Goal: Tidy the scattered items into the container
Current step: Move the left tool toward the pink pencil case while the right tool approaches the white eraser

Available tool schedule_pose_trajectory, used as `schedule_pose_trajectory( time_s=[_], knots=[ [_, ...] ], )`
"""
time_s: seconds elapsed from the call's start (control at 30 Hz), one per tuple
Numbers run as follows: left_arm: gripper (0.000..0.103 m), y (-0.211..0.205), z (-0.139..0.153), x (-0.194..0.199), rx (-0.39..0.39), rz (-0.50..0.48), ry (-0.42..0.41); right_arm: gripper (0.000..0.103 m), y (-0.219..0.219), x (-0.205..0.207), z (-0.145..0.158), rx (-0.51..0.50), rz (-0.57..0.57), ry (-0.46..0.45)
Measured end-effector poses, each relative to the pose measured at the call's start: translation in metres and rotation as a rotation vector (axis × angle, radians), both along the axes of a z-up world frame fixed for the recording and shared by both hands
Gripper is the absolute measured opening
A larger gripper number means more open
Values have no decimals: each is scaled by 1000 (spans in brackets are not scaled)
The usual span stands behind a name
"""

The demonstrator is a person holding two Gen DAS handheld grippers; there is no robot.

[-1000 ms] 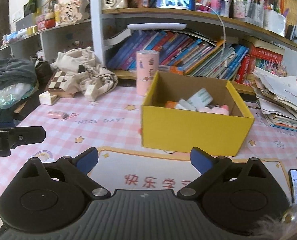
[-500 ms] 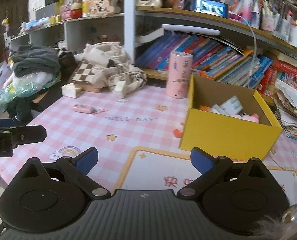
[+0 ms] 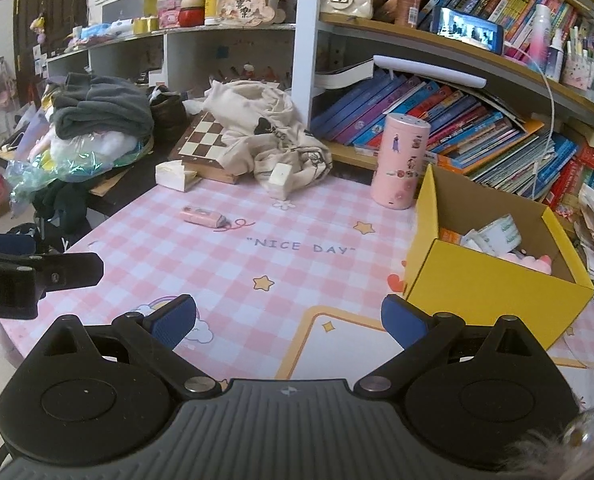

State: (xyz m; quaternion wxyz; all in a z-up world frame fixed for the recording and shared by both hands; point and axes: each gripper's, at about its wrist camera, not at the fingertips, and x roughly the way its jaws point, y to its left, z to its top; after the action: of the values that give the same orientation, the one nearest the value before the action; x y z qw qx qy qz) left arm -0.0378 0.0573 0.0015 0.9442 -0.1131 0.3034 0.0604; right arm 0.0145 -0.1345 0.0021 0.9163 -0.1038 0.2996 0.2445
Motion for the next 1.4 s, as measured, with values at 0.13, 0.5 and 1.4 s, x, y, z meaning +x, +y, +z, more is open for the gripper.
schedule_pose_trajectory(
  time_s=[0.13,0.5,1.4],
  knots=[
    [103,4,-3,6,0,13,9,100,6,7,-3,-4,18,9],
    [103,4,-16,48,26,11,37,100,11,51,-14,-14,33,45],
    [102,42,-72,192,180,82,128,97,96,234,-44,21,49,109]
  ],
)
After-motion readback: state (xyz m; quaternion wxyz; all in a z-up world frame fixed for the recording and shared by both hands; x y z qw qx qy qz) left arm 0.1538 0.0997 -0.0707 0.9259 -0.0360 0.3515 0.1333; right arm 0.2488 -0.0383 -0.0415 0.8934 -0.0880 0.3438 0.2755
